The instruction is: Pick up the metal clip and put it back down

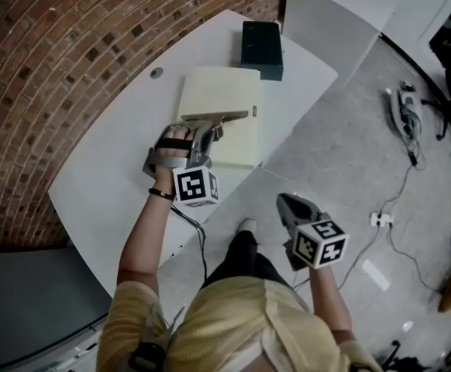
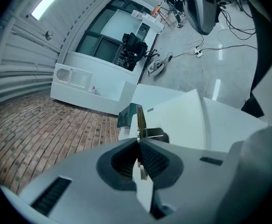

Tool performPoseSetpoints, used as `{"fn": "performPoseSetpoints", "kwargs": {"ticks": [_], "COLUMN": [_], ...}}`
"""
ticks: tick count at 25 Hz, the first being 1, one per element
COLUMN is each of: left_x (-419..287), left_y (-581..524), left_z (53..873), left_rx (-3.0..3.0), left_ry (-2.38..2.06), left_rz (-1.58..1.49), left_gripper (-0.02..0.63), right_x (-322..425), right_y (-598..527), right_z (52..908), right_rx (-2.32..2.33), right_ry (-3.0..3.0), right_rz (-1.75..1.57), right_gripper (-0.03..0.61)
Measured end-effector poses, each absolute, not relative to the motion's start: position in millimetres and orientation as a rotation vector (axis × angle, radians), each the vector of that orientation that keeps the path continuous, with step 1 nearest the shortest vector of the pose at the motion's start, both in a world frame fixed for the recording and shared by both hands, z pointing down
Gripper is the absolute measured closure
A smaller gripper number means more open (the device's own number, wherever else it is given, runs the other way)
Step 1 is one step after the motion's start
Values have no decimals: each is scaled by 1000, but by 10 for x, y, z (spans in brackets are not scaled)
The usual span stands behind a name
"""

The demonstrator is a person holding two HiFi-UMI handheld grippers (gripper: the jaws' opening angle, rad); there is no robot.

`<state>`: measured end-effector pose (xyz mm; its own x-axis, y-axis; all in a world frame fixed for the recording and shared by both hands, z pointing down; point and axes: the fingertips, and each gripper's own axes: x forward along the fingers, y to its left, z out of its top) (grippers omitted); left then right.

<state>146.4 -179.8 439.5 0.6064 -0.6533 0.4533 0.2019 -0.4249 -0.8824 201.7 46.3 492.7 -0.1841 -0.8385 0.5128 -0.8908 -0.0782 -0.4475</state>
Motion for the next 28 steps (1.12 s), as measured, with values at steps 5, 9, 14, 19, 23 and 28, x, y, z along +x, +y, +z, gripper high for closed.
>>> {"fn": "performPoseSetpoints", "kwargs": {"ticks": [5, 9, 14, 19, 23, 28], "left_x": [1021, 672, 143, -331, -721, -1207], "left_y": [-1719, -1636, -1584, -1620, -1670, -1843], "left_z": [4324, 4319, 4278, 4318, 4428, 4559], "left_rx": [-1754, -1748, -1729, -1706, -1700, -1712], "left_ry": [463, 517, 609, 689, 741, 835], "left_rz": [-1051, -1111, -1186, -1266, -1350, -1418], "left_gripper": [606, 606, 606, 606, 606, 606], "right_x": [1832, 1663, 1398, 1177, 972, 758], "right_y": [431, 418, 356, 212, 42, -346], "right_z": [4880, 4899, 4920, 4930, 4907, 4882], "right_rx": [1887, 1816, 1717, 1613, 1537, 1474], "right_ry": [-2160, -2216, -2277, -2320, -2344, -2367], "right_rz": [1057, 1079, 1083, 1061, 1022, 1002], "right_gripper": [574, 574, 574, 574, 574, 574]}}
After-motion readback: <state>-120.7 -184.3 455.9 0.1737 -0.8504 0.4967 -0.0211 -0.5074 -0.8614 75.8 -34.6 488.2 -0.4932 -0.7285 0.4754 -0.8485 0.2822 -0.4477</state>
